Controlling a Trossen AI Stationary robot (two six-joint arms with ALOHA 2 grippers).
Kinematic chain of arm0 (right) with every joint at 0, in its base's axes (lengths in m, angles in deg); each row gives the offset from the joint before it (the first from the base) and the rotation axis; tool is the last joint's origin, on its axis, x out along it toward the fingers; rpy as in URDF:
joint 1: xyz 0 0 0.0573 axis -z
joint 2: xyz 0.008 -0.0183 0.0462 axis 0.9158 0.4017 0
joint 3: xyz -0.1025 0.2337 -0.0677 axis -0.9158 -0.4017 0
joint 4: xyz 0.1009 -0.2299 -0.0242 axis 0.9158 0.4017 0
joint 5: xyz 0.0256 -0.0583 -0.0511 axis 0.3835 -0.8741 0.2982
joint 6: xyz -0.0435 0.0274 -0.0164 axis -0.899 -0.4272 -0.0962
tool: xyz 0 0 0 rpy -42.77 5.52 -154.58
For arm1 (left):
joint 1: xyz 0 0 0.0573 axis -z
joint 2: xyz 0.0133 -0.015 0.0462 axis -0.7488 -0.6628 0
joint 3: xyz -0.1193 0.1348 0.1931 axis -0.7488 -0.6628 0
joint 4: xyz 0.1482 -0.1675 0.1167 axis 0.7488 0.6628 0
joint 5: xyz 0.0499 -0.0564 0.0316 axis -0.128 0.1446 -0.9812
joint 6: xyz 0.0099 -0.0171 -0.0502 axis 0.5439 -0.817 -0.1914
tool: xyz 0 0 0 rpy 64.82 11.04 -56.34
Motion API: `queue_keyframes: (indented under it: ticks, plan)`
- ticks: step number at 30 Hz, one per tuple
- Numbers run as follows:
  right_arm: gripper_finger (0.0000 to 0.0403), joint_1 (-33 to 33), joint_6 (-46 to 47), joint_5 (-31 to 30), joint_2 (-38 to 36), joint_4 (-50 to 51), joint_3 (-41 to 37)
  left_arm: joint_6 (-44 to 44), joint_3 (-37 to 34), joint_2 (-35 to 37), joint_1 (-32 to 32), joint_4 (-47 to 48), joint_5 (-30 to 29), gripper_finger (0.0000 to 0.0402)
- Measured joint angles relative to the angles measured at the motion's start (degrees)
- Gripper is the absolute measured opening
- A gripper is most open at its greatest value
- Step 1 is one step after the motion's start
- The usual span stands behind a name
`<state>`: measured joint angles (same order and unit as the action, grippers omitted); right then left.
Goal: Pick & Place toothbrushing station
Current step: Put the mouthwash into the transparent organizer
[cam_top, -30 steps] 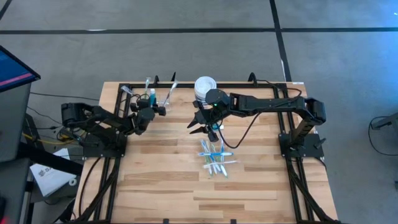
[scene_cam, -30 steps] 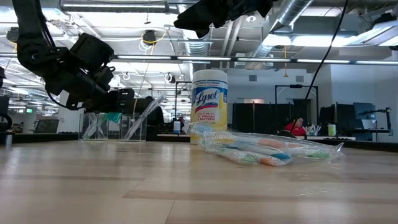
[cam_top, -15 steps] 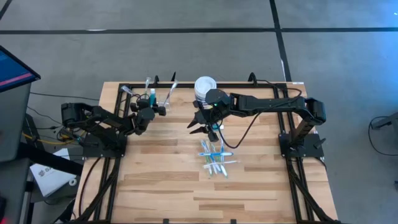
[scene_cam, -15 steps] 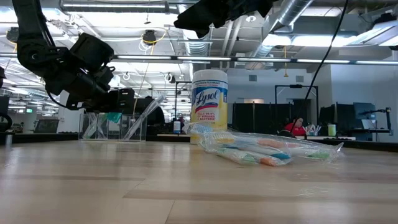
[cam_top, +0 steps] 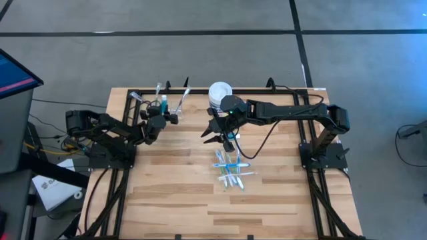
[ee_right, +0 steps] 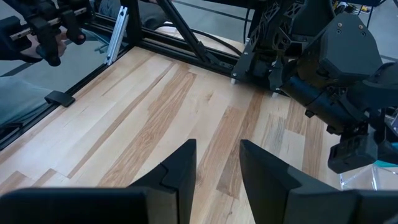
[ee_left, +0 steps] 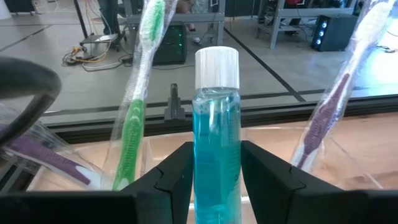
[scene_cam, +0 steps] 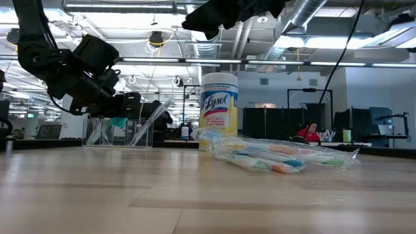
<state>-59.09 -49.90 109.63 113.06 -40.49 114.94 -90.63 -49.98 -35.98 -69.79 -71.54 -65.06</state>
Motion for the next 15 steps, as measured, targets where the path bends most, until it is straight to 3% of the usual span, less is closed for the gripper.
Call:
queue_keyframes:
  ticks: [15]
  plan:
    - [0.0113, 0.0, 0.0, 0.0, 0.0, 0.0, 0.0, 1.1, 0.0, 0.0, 0.0, -0.3, 0.3, 0.0125]
